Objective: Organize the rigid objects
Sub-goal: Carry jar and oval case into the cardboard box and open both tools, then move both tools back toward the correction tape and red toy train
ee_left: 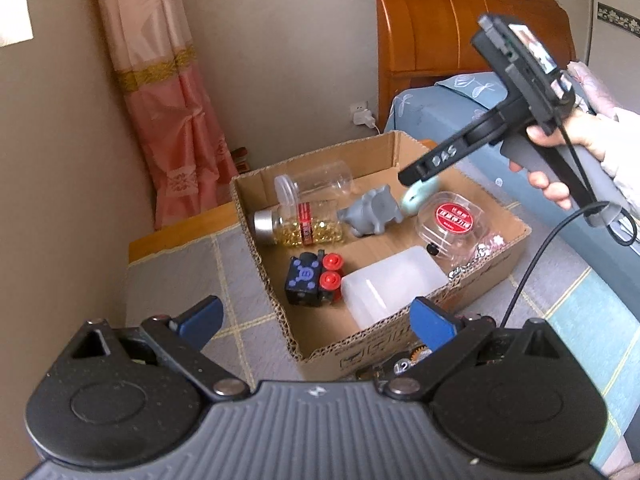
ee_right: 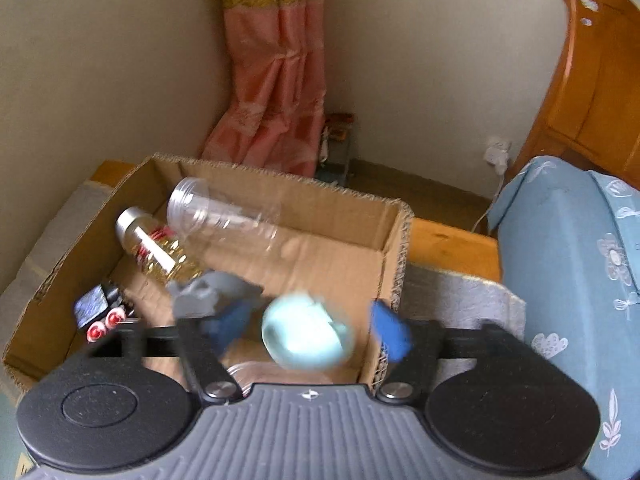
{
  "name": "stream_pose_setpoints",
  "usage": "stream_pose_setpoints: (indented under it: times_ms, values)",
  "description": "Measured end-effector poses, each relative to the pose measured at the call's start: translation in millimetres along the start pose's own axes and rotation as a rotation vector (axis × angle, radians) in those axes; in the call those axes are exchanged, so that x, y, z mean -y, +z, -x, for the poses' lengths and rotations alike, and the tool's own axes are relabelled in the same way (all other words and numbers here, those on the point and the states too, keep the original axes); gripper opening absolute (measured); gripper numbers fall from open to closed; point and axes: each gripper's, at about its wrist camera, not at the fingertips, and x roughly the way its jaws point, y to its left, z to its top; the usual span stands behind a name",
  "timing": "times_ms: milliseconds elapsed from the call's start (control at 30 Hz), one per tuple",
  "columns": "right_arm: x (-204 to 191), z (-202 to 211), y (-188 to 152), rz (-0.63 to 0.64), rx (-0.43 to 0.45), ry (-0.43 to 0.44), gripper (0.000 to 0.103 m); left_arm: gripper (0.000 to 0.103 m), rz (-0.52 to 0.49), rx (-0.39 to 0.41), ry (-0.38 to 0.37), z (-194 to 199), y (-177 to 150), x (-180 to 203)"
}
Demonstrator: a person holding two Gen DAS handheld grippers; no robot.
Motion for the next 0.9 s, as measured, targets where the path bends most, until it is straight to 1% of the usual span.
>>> stream_pose_setpoints:
  times_ms: [33,200,333,567,633,700,733,767,900]
  values:
    - [1,5,-1,-0.007,0.017,0.000,0.102,0.099,0.002,-0.003,0.001,0,-1,0]
    - [2,24,-1,-0.012,0.038,0.001,0.103,0.099,0.010,-0.010,0.003,2,-5,3]
    - [-2,42,-8,0.001,0.051,0.005,0.103,0.099,0.002,-0.008,-0.001,8,-5,9]
    - [-13,68,-24,0.014,0.073,0.016,0.103,0.099,-0.001,0.008,0.000,21,-7,19]
    - [-15,75,-30,0.004,0.085,0.024,0.103,0.099,0.012,0.028,-0.005,27,-9,22]
    - [-17,82,-39,-0.014,0.097,0.025,0.103,0.100,0.027,0.074,-0.011,35,-13,24]
    - [-20,87,-45,-0.022,0.104,0.020,0.103,0.102,0.037,0.091,-0.005,38,-14,24]
    - [-23,92,-52,-0.027,0.111,0.016,0.103,0.102,0.049,0.106,0.003,41,-16,25]
    - [-38,114,-90,-0.063,0.158,0.023,0.103,0.102,0.079,0.134,0.035,48,-28,30]
